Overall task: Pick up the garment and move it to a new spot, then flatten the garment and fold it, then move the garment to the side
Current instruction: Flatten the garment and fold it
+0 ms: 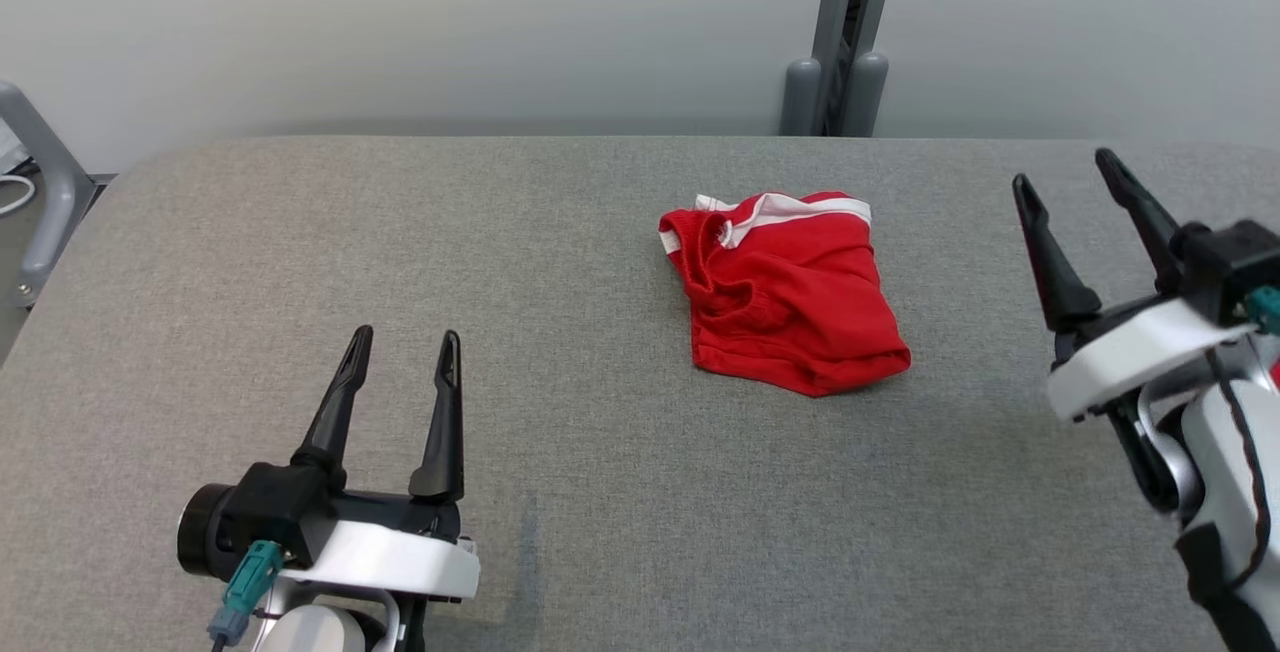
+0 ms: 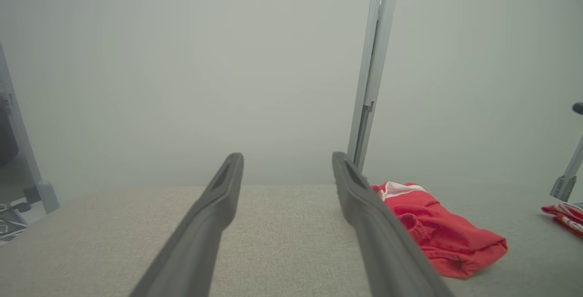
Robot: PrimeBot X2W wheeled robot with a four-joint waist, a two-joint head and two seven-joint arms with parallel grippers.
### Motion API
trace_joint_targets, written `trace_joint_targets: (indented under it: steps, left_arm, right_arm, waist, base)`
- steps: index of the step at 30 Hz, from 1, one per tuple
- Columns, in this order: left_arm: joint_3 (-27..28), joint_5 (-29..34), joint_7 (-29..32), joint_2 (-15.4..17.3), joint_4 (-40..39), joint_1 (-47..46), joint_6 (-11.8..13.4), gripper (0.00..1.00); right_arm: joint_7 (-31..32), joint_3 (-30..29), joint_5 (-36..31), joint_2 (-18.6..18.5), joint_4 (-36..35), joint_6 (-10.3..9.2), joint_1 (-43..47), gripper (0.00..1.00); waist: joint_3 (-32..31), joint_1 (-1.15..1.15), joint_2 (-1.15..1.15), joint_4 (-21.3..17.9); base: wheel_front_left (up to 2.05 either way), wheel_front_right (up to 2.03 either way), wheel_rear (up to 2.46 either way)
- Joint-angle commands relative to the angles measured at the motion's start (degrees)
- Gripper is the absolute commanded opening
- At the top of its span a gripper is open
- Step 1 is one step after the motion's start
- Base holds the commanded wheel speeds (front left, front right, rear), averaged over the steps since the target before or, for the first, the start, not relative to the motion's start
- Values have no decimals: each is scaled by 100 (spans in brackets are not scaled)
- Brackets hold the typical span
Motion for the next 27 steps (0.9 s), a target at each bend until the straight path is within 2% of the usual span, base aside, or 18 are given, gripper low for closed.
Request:
trace_joint_targets:
  steps: [1, 4, 9, 18, 19, 20, 21, 24, 27]
  left_arm:
    - [33, -4, -2, 23, -32, 23, 38, 100]
    - [36, 3, -2, 23, -48, 71, 46, 100]
    - [32, 32, -2, 23, -27, 82, 8, 100]
    - [-27, 63, -2, 23, -8, -28, -50, 100]
    - [-43, 55, -2, 22, -12, -31, -42, 100]
    - [-59, 42, -2, 22, -14, -35, -36, 100]
    - [-75, 28, -2, 23, -12, -48, -32, 100]
    - [-135, 1, -2, 22, -5, -121, -27, 100]
    - [-188, -37, -2, 23, -2, -188, -14, 100]
  right_arm:
    - [-24, -331, -381, 130, -279, 1, 374, 100]
    - [-17, -906, -847, 444, -654, 0, 957, 100]
    - [-15, -1290, -1354, 776, -984, 0, 1468, 100]
    - [-15, -1451, -1494, 763, -1048, 0, 1342, 100]
    - [-15, -1431, -1489, 735, -1011, 0, 1330, 84]
    - [-15, -1427, -1469, 712, -967, 0, 1314, 23]
    - [-15, -1420, -1424, 699, -910, 0, 1286, 0]
    - [-15, -1304, -1407, 615, -841, 0, 1128, 0]
    - [32, -935, -1303, 552, -715, 1, 967, 0]
  waist:
    - [2, 0, 0, -3]
    - [-3, 0, 0, -4]
    - [0, 0, 0, 17]
    - [153, 0, 0, 160]
    - [189, 0, 0, 191]
    - [228, 0, 0, 224]
    - [268, 0, 0, 259]
    - [420, 0, 0, 375]
    - [585, 0, 0, 500]
  base:
    - [0, 0, 0]
    - [0, 0, 0]
    - [0, 0, 0]
    - [0, 0, 0]
    - [0, 0, 0]
    - [0, 0, 0]
    - [0, 0, 0]
    - [0, 0, 0]
    - [0, 0, 0]
